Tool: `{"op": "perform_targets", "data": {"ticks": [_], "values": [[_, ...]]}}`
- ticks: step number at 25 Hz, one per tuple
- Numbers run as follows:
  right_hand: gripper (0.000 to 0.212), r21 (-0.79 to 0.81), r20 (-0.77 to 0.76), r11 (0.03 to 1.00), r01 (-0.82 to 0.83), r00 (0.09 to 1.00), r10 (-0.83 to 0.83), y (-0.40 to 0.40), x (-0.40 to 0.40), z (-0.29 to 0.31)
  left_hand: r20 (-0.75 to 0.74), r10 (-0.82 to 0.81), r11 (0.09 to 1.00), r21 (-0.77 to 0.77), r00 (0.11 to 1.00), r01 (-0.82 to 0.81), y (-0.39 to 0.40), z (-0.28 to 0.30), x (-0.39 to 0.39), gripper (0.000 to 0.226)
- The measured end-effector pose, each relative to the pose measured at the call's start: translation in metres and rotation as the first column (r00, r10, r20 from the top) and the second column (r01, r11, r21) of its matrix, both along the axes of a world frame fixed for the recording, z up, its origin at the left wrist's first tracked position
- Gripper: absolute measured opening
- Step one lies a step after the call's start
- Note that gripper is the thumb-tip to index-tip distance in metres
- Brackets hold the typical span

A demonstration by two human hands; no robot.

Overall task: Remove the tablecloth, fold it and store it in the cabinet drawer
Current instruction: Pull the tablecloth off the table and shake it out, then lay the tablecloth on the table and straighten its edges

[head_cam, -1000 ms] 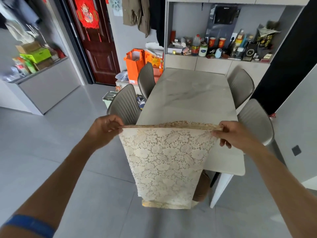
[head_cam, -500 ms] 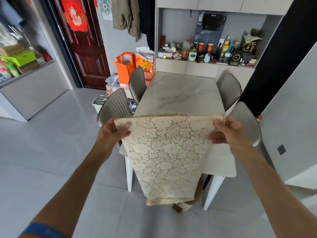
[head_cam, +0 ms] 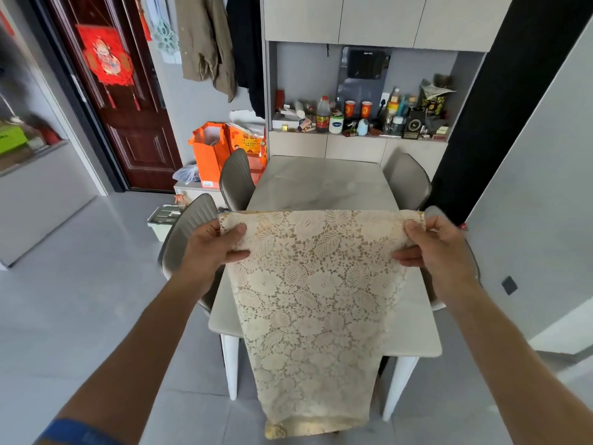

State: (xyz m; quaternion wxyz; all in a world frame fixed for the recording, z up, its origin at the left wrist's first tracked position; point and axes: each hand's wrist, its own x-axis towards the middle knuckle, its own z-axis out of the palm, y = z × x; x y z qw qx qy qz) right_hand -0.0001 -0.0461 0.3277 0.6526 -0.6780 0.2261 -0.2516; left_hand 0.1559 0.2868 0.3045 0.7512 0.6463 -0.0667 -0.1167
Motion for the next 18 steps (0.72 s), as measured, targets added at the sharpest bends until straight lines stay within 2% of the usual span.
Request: {"op": "perform_targets", "data": {"ticks": [3,6,8,9,11,13,14,16,18], "values": [[0.016,0.073,-0.021,0.997,0.025,0.999,-0.024,-0.026,0.04,0.001,0.003,0.01,0.999,0.033,1.0,-0.01,-0.033,0.008,0.044,0.024],[0.012,0.157,-0.073,0.985,0.065,0.996,-0.054,-0.074,0.121,0.002,0.008,0.055,0.993,0.105,0.998,-0.056,-0.092,0.02,0.109,0.013],[0.013,0.189,-0.036,0.982,0.028,0.999,-0.021,-0.105,0.187,0.018,0.059,0.137,0.982,0.122,0.989,-0.144,-0.135,0.043,0.157,0.005],[0.012,0.192,0.02,0.981,0.002,1.0,-0.006,-0.116,0.217,0.033,0.099,0.179,0.978,0.091,0.979,-0.188,-0.152,0.061,0.181,0.004],[0.01,0.202,0.224,0.978,-0.051,0.975,0.005,-0.14,0.269,0.076,0.263,0.18,0.984,-0.034,0.948,-0.178,-0.181,0.113,0.224,0.012],[0.006,0.183,0.459,0.974,-0.137,0.887,0.039,-0.163,0.306,0.13,0.471,0.192,0.98,-0.13,0.861,-0.147,-0.2,0.17,0.258,0.025],[0.003,0.166,0.553,0.971,-0.173,0.832,0.054,-0.174,0.318,0.156,0.553,0.206,0.978,-0.143,0.808,-0.151,-0.208,0.197,0.268,0.023],[0.005,0.136,0.683,0.966,-0.219,0.727,0.069,-0.19,0.328,0.191,0.672,0.175,0.984,-0.141,0.72,-0.108,-0.216,0.236,0.277,0.02],[0.004,0.098,0.732,0.966,-0.241,0.674,0.094,-0.199,0.325,0.198,0.724,0.11,0.991,-0.128,0.681,-0.025,-0.216,0.247,0.274,0.023]]}}
